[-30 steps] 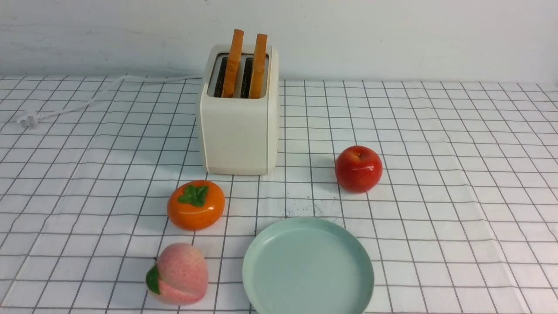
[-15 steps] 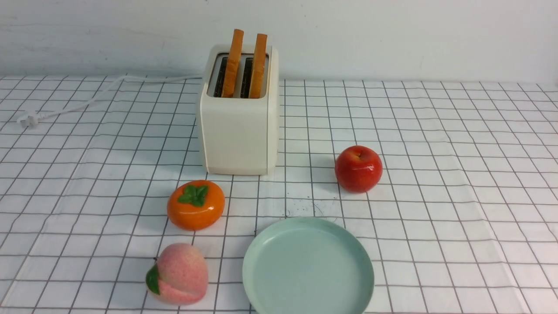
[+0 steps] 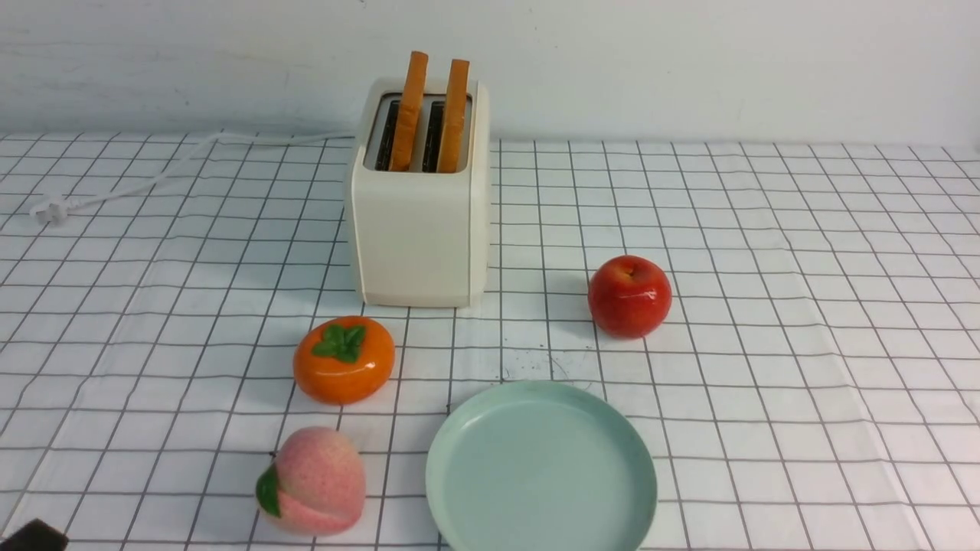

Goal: Take toasted bread from bread machine on white checkered table place on plate.
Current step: 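Reach for a toast slice standing in the toaster with the left gripper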

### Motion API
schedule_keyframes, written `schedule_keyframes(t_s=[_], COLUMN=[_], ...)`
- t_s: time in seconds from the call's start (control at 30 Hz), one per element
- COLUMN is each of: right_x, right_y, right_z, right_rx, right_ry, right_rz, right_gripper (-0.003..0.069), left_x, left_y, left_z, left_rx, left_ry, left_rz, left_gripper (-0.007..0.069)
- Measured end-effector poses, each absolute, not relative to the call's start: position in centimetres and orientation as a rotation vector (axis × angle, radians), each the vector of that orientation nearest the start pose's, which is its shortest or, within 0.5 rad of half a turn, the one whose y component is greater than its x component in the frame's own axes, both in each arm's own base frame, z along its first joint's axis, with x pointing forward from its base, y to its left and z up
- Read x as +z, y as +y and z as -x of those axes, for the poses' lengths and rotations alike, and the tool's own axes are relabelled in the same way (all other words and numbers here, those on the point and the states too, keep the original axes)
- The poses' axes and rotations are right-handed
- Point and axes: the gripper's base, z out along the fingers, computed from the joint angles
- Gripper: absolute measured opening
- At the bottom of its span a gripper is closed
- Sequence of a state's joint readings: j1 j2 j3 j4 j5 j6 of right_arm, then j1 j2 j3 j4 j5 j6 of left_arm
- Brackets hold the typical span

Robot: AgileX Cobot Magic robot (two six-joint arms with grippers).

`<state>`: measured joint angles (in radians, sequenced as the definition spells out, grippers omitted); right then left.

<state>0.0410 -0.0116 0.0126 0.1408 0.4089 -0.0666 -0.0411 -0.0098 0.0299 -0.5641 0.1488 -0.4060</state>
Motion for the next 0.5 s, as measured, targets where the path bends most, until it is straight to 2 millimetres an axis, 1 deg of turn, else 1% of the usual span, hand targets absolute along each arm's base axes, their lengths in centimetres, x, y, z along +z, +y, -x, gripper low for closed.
schedule_keyframes(t_s=[0.1, 0.17, 0.2, 0.23, 0.27, 0.33, 0.37, 0.4, 0.47, 0.5], right_x=[17.3, 17.3, 17.3, 17.3, 17.3, 17.3, 17.3, 17.3, 17.3, 17.3], right_y=[0.7, 0.7, 0.7, 0.7, 0.7, 0.7, 0.7, 0.7, 0.7, 0.7], right_z=[-5.1, -5.1, -5.1, -5.1, -5.1, -5.1, -5.1, -5.1, -5.1, -5.1], right_rx=[0.124, 0.124, 0.124, 0.124, 0.124, 0.124, 0.124, 0.124, 0.124, 0.124], right_ry=[1.891, 1.891, 1.891, 1.891, 1.891, 1.891, 1.891, 1.891, 1.891, 1.891], right_rz=[0.018, 0.018, 0.018, 0.018, 0.018, 0.018, 0.018, 0.018, 0.018, 0.018], right_gripper=[0.0241, 0.0241, 0.0241, 0.0241, 0.0241, 0.0241, 0.0241, 0.0241, 0.0241, 0.0241], left_x=[19.9, 20.4, 20.9, 21.9, 22.8, 25.1, 25.3, 27.2, 29.6, 30.0], left_y=[-0.6, -0.4, -0.5, -0.8, -0.9, -1.5, -1.6, -1.9, -2.2, -2.3], left_z=[-5.7, -5.6, -5.5, -5.3, -5.2, -5.0, -5.0, -5.3, -6.4, -7.0], left_rx=[-0.903, -0.932, -0.946, -0.959, -0.958, -0.916, -0.907, -0.839, -0.732, -0.697], left_ry=[1.424, 1.374, 1.378, 1.401, 1.410, 1.493, 1.517, 1.620, 1.773, 1.846], left_rz=[0.778, 0.805, 0.798, 0.767, 0.740, 0.645, 0.629, 0.545, 0.448, 0.424], left_gripper=[0.0238, 0.0224, 0.0203, 0.0157, 0.0133, 0.0046, 0.0029, -0.0013, -0.0013, -0.0013])
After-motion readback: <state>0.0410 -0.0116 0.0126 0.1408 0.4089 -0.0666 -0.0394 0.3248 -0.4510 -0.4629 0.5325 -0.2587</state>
